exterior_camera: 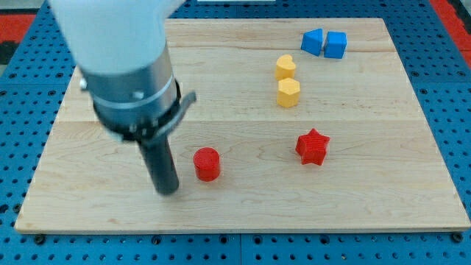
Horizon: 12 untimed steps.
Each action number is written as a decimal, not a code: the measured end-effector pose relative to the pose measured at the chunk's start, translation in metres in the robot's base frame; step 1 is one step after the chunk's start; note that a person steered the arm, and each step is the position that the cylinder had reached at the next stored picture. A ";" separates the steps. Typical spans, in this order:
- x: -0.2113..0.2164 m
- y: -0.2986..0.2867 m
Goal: Slide the red star to the bottom of the hexagon
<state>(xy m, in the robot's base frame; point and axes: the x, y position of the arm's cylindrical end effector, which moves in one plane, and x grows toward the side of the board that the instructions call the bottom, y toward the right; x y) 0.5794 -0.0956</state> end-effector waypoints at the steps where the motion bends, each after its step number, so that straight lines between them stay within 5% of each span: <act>1: 0.035 0.076; 3: -0.004 0.216; 6: -0.077 0.213; 8: -0.076 0.235; 10: -0.160 0.256; 12: -0.192 0.224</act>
<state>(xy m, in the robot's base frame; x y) 0.3877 0.1283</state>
